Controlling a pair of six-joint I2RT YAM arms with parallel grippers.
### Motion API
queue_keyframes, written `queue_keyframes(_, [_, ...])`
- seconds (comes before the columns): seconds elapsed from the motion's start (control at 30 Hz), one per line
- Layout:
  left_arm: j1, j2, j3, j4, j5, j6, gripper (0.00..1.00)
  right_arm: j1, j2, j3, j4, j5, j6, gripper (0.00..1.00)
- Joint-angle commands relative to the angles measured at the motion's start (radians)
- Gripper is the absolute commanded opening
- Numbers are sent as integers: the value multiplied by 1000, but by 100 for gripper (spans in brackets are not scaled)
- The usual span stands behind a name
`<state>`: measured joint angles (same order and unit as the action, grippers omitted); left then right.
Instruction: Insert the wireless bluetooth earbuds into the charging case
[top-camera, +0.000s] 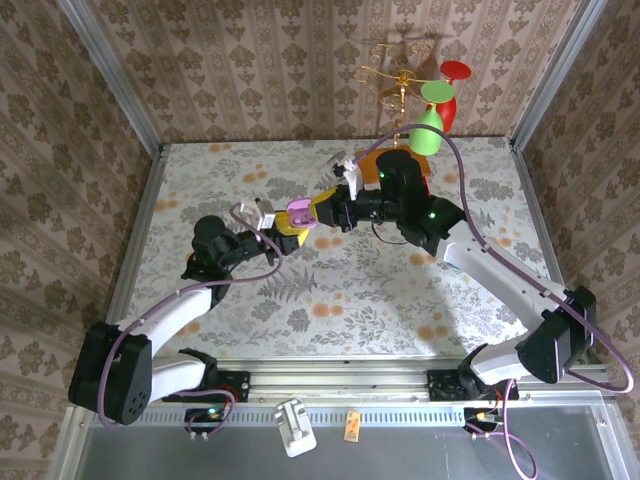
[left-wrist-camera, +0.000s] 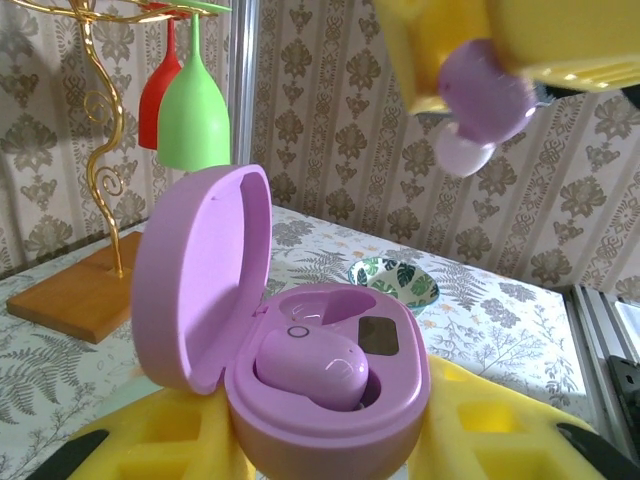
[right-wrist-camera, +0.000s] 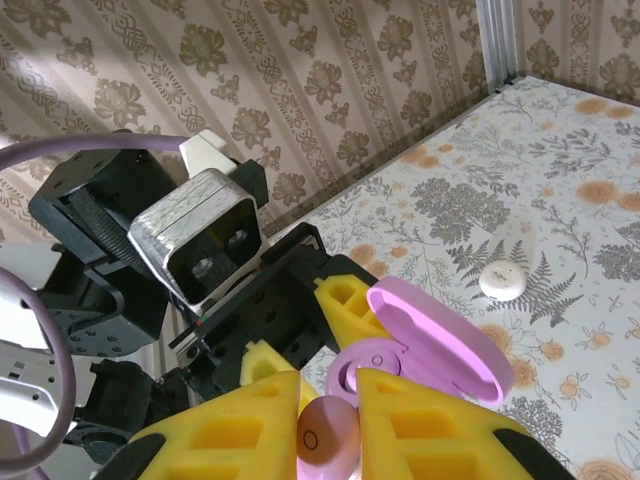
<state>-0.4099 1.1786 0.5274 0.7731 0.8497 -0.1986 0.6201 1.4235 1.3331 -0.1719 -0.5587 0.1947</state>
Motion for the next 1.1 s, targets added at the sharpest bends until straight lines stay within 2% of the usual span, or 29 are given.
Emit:
queue_keyframes(0.0, [-8,1,2,49,44,11,22,4,26,35,22,-28,5,21])
queue_keyframes(0.63, [-9,-7,3,82,37,8,22,0,78,11,5,-1,-13,20])
queue_keyframes(1.07, [-3,-4,0,92,25,22,22,-14,51,-8,-24,11,6,20])
